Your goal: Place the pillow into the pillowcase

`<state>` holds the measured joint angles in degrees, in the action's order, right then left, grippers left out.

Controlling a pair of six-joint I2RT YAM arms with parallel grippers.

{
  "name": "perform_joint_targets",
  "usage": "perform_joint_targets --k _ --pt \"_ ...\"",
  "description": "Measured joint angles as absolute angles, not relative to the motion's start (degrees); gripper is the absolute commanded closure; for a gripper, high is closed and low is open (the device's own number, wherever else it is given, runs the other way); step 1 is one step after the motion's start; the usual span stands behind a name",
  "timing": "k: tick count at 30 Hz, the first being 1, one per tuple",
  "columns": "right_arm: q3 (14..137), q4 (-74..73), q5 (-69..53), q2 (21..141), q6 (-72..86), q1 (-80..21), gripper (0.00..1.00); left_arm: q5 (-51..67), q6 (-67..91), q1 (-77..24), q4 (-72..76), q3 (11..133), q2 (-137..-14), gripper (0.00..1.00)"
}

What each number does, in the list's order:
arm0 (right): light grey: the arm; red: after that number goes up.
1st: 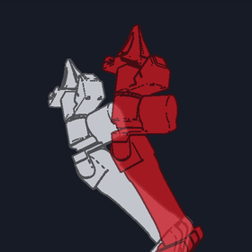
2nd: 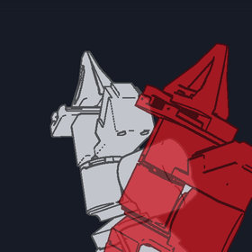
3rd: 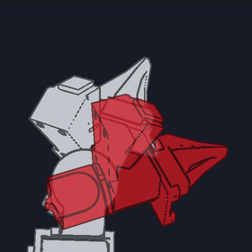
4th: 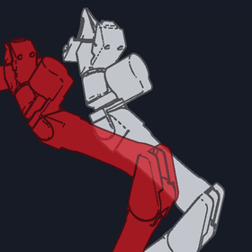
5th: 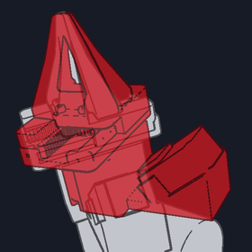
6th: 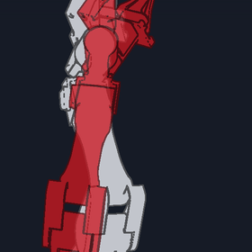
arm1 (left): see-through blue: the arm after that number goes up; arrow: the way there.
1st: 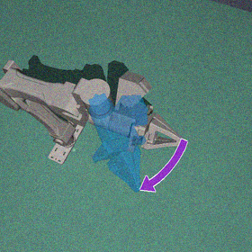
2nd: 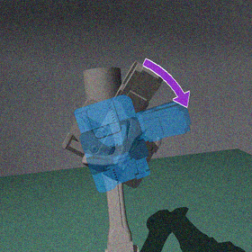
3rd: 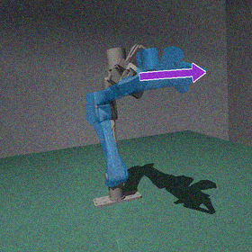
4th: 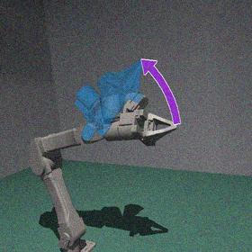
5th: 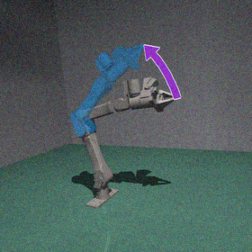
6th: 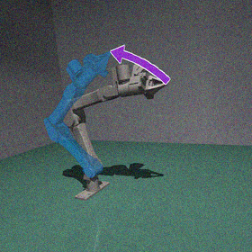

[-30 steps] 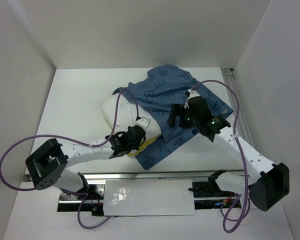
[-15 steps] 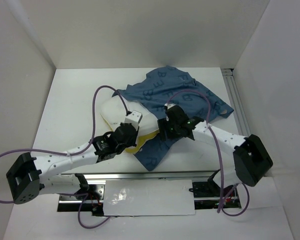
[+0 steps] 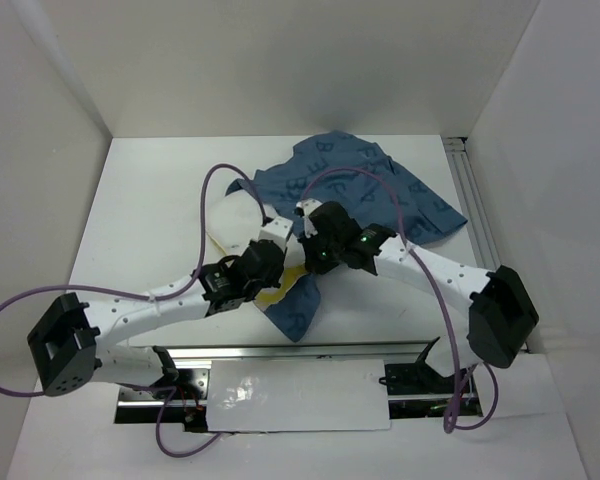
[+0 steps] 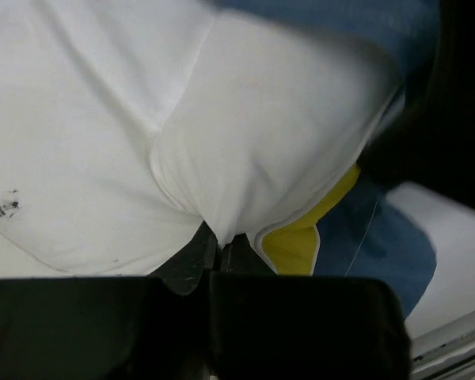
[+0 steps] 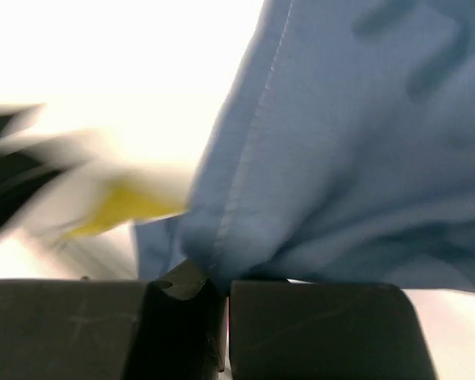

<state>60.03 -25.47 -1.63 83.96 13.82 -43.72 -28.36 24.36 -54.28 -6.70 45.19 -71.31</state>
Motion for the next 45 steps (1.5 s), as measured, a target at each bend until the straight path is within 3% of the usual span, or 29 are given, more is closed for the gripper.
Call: perform_joint_targets --k 7,14,17,18,19,20,22,28,33,40,45 --pt "63.11 -27.92 -7.22 75.57 12.45 -47.05 1.00 -34.52 29.45 -55.64 -12.08 58.24 -76.60 1.00" --pt "59.83 -24.67 -14.50 68.03 8.29 -47.94 0.99 -33.87 34.20 -55.61 -11.79 60.03 -75.26 1.00" --pt "57.49 -22.81 -18.06 68.01 6.48 -48.40 0.78 -32.73 36.47 -54.15 -11.53 56.84 -74.17 1.00" --pt "56.42 -22.65 -19.40 67.99 6.39 -48.51 0.63 -31.62 37.04 -54.17 -11.51 55.24 -73.47 0.96" --pt "55.57 -22.52 -20.73 67.99 6.44 -48.80 0.54 -30.22 37.87 -54.22 -11.53 53.41 -72.77 0.87" --pt "54.61 -22.31 -22.06 67.99 6.22 -49.17 0.44 -28.69 38.44 -54.26 -11.60 51.35 -72.03 0.46" --pt "53.65 -22.57 -23.24 67.96 6.13 -49.58 0.34 -26.04 40.14 -54.41 -12.43 47.70 -70.76 0.00" --pt "55.66 -24.29 -16.93 67.68 6.26 -49.60 0.19 -23.83 48.64 -54.54 -20.73 41.87 -63.22 0.00" --pt "65.01 -25.89 -2.50 71.77 7.94 -48.71 0.19 -27.66 56.03 -53.98 -29.10 43.79 -58.39 0.00" --pt "95.37 -26.48 8.25 99.29 5.52 -44.18 0.20 -28.47 58.33 -37.12 -31.97 50.54 -63.18 0.00" --pt "122.98 -29.06 11.33 125.21 1.74 -43.38 0.23 -17.85 54.06 -21.54 -24.21 50.92 -70.35 0.00"
